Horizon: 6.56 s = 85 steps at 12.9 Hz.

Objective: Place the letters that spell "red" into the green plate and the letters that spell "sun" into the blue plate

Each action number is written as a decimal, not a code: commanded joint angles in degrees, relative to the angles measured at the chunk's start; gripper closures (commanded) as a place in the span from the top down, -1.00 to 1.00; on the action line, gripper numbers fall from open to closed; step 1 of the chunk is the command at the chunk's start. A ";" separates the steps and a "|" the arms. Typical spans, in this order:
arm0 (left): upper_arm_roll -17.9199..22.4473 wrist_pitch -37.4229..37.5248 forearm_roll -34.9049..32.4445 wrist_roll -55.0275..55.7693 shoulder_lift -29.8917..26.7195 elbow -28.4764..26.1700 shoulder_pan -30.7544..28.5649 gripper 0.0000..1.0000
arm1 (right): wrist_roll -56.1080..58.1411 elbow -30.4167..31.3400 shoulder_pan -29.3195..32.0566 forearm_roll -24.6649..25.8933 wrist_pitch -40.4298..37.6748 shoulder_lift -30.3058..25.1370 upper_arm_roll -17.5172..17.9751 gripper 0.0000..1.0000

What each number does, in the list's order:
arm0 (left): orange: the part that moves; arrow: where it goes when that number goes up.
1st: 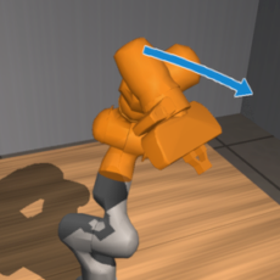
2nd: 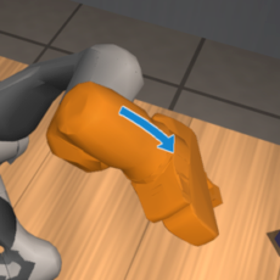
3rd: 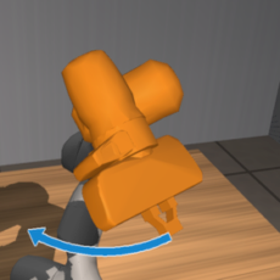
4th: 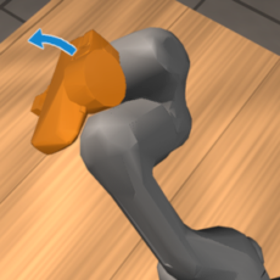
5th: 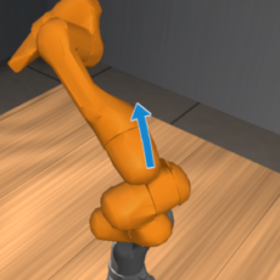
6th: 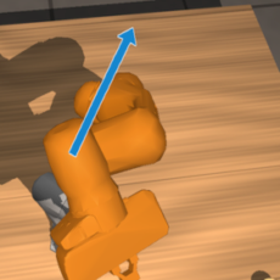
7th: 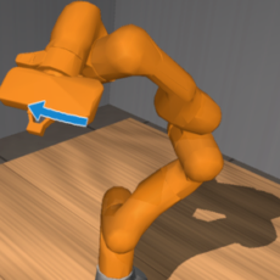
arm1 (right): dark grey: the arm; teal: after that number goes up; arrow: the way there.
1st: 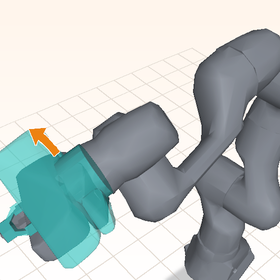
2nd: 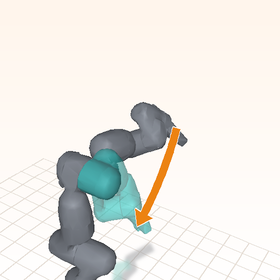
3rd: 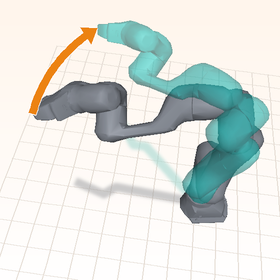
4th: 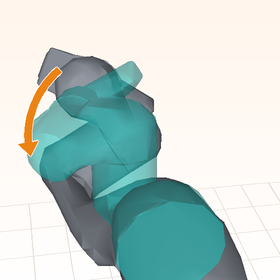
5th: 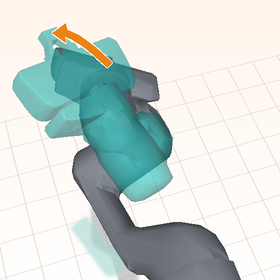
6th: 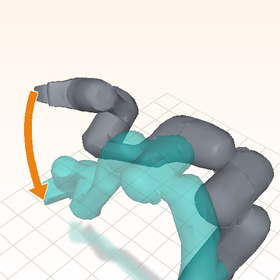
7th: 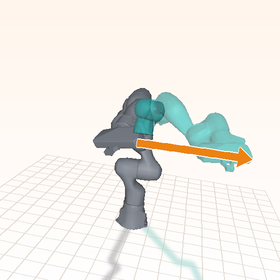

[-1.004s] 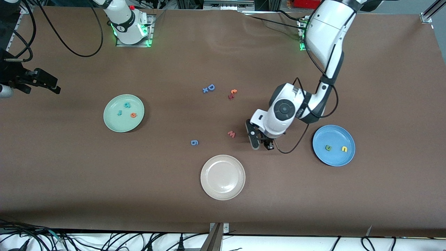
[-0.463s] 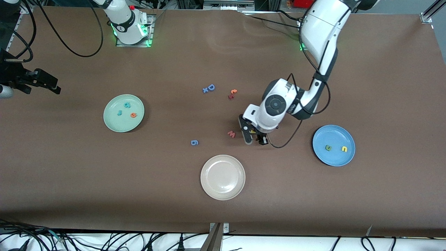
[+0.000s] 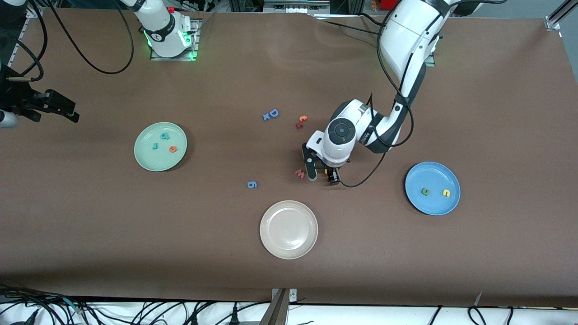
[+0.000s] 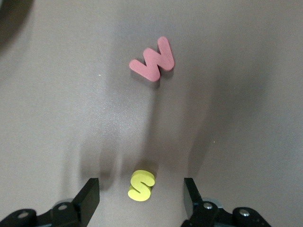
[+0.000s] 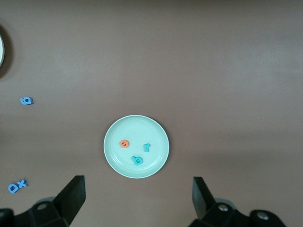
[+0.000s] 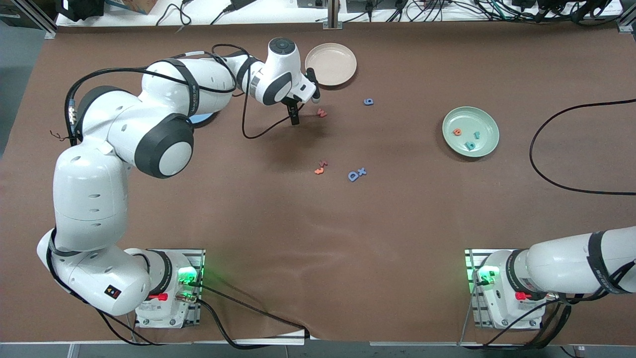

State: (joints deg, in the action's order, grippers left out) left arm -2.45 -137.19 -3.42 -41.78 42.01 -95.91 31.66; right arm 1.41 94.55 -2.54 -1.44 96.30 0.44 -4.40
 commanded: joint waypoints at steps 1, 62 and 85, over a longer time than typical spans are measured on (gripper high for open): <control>0.26 -0.18 -2.73 1.09 0.09 0.02 0.24 0.54 | -0.97 0.99 -0.36 0.65 0.12 -1.15 -0.17 1.00; 13.18 44.68 15.73 29.52 -22.49 13.17 -20.94 1.00 | -0.97 0.99 -0.36 0.65 -0.41 -1.15 -0.26 1.00; 13.53 47.89 11.68 47.14 -22.50 25.16 -21.82 1.00 | -0.53 0.64 -0.36 1.00 -0.59 -1.15 -0.35 1.00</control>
State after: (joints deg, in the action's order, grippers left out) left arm 10.96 -89.38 7.08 4.40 18.95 -72.26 10.16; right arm 1.12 94.57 -2.55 -1.42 95.96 0.38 -4.53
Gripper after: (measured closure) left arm 0.000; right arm 0.000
